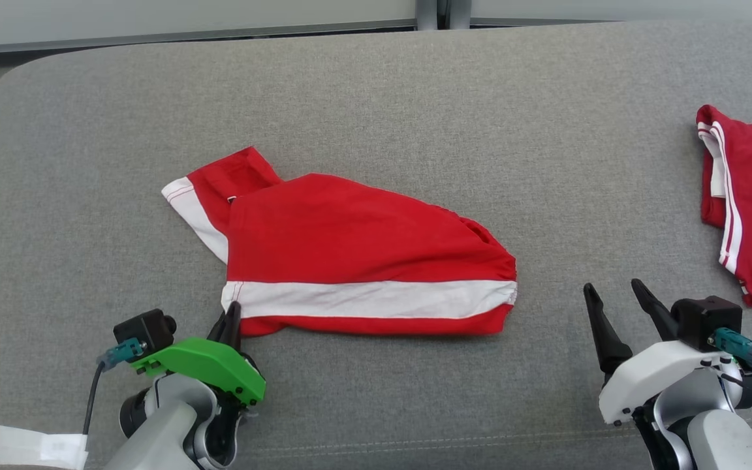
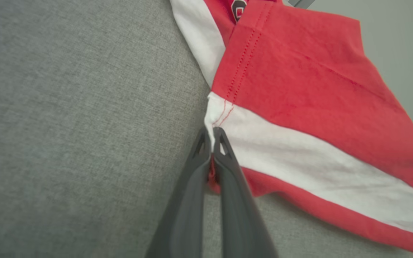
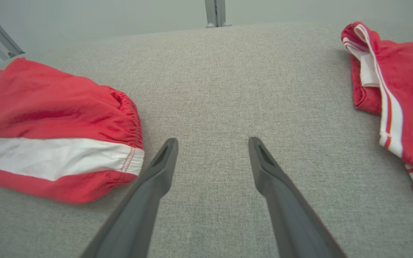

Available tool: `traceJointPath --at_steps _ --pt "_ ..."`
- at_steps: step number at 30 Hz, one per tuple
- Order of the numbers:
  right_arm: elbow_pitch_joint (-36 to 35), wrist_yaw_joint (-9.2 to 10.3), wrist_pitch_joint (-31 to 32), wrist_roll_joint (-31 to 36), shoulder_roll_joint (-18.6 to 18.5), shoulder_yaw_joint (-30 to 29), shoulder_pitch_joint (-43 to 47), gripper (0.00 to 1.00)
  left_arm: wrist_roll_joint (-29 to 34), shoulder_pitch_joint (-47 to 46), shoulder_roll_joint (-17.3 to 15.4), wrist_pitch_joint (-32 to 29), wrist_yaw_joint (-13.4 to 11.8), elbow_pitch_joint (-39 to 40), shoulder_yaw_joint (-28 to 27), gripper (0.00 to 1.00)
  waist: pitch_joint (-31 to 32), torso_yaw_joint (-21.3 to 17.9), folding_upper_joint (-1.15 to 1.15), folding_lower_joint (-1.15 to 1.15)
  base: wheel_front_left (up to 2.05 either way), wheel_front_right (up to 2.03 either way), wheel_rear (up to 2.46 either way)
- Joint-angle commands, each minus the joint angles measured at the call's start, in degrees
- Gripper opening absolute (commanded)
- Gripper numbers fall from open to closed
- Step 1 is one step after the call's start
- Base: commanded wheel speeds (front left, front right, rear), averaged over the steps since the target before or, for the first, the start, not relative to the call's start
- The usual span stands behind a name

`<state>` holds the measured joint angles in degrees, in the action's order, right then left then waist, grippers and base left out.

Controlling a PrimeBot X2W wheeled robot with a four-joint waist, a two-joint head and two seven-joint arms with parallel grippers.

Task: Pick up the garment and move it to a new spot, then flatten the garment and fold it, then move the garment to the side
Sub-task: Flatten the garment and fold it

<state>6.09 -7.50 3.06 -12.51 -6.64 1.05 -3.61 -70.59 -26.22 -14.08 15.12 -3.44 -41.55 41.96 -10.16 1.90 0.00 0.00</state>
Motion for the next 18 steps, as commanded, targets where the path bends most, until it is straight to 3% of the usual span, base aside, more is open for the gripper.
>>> traceJointPath --at_steps 1,2,9,18 --pt "0.3 0.02 -0.4 -0.2 -0.1 0.1 0.1 1.0 0.6 1.0 0.0 0.1 0.5 -0.7 -0.4 0.84 0.6 0.3 0.0 0.0 0.0 0.0 0.0" --pt "0.4 0.02 -0.6 -0.2 -0.1 0.2 0.1 1.0 0.7 1.2 0.2 0.1 0.6 -1.0 -0.5 1.0 0.9 0.3 0.0 0.0 0.0 0.0 0.0" --pt "0.5 0.02 -1.0 0.2 -0.3 0.3 0.8 1.0 2.7 3.1 -0.1 0.1 1.2 -1.3 -3.4 1.0 3.4 0.7 0.0 0.0 0.0 0.0 0.0" --pt "-1.0 0.02 -1.6 1.1 -0.4 -1.2 2.2 1.0 15.7 8.6 -1.5 0.0 -1.0 10.1 -12.7 1.0 7.2 0.9 0.0 0.0 0.0 0.0 0.0"
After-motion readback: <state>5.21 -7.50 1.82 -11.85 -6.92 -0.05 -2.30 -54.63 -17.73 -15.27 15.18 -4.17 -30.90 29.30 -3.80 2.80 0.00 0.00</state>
